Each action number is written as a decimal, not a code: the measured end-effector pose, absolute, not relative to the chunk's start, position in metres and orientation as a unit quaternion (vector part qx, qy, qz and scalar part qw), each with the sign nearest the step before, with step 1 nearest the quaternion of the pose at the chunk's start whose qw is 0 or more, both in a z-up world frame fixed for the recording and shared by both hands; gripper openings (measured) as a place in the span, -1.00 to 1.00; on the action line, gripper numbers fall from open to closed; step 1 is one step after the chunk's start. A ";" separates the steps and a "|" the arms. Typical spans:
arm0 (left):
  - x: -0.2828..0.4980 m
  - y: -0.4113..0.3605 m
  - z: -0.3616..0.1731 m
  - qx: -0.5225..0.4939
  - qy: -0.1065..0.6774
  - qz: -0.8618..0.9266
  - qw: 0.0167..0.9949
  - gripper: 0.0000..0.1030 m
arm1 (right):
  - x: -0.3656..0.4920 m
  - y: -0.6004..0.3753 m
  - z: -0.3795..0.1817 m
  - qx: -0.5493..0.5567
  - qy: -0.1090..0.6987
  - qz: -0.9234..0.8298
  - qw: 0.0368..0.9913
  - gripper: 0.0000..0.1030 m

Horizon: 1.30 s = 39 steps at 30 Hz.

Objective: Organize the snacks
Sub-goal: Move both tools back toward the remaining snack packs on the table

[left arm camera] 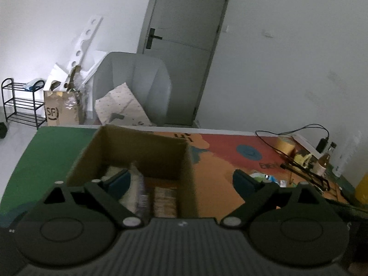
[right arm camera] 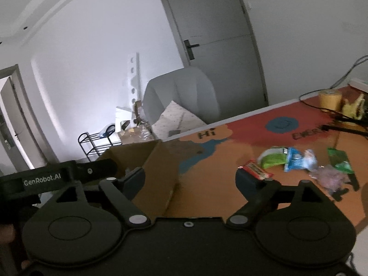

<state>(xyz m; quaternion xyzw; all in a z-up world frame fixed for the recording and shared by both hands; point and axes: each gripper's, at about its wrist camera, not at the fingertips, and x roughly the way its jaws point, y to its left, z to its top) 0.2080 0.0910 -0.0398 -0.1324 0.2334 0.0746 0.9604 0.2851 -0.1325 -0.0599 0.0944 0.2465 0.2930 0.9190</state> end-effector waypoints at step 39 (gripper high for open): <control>0.301 -0.022 -0.066 -0.107 0.294 0.001 0.950 0.89 | 0.348 -0.282 -0.108 0.158 0.282 0.179 0.929 0.57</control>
